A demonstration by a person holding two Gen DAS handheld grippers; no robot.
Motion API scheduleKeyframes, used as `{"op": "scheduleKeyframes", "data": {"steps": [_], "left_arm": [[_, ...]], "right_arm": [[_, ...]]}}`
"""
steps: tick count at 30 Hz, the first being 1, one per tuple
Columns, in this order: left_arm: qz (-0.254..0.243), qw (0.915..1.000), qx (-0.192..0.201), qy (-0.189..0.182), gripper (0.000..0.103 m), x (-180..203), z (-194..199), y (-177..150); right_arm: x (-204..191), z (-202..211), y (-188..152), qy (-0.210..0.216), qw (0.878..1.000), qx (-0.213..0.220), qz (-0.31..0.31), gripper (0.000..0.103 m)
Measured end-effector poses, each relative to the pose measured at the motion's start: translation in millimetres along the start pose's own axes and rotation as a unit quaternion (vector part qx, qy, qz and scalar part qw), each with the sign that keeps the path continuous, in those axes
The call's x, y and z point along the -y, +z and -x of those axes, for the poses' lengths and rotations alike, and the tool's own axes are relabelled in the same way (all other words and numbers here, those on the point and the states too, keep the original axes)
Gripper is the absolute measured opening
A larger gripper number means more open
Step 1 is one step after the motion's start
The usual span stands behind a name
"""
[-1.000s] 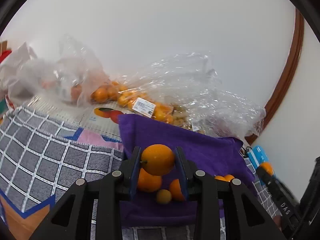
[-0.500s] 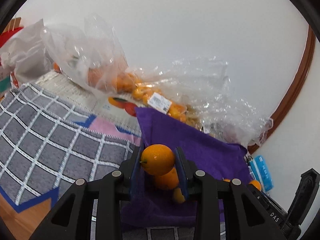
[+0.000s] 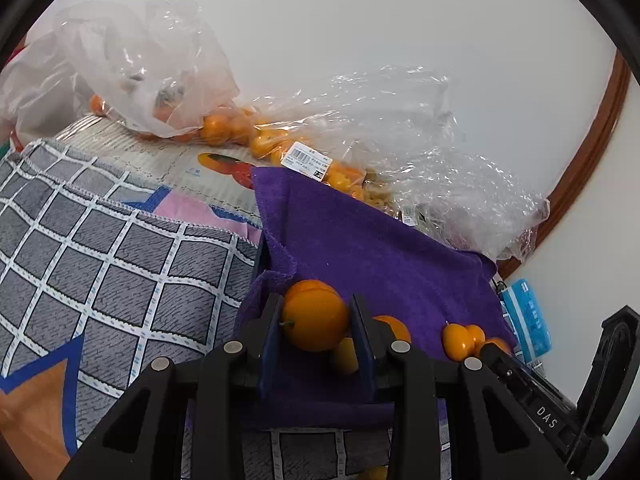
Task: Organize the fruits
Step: 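Open both grippers to release the oranges onto the purple towel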
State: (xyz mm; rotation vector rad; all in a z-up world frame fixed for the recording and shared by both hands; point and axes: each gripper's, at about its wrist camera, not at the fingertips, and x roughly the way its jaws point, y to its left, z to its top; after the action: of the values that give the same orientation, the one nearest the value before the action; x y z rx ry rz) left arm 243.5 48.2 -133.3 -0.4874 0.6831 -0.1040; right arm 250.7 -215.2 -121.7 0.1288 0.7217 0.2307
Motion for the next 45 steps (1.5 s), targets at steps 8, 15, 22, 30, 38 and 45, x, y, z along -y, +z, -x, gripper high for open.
{"op": "scheduleKeyframes", "data": {"steps": [8, 15, 22, 30, 38, 45], "left_arm": [[0.009, 0.9999, -0.003, -0.009, 0.032, -3, -1, 0], [0.008, 0.9999, -0.008, -0.007, 0.032, -2, -1, 1], [0.005, 0.9999, -0.010, -0.013, 0.035, 1, 0, 1], [-0.005, 0.9999, 0.010, -0.012, 0.050, 7, 8, 1], [0.009, 0.9994, 0.034, 0.003, 0.052, 1, 15, 7], [0.023, 0.9971, 0.065, 0.030, 0.052, -8, 24, 13]], "right_arm": [[-3, 1, -1, -0.011, 1.000, 0.007, 0.008, 0.039], [-2, 7, 0, -0.012, 1.000, 0.027, 0.000, 0.051], [1, 10, 0, -0.016, 0.999, 0.040, -0.013, 0.051], [0, 13, 1, -0.035, 0.999, 0.040, -0.011, 0.062], [3, 23, 4, -0.034, 0.998, 0.056, -0.024, 0.070], [3, 32, 6, -0.030, 0.997, 0.063, -0.023, 0.070]]}}
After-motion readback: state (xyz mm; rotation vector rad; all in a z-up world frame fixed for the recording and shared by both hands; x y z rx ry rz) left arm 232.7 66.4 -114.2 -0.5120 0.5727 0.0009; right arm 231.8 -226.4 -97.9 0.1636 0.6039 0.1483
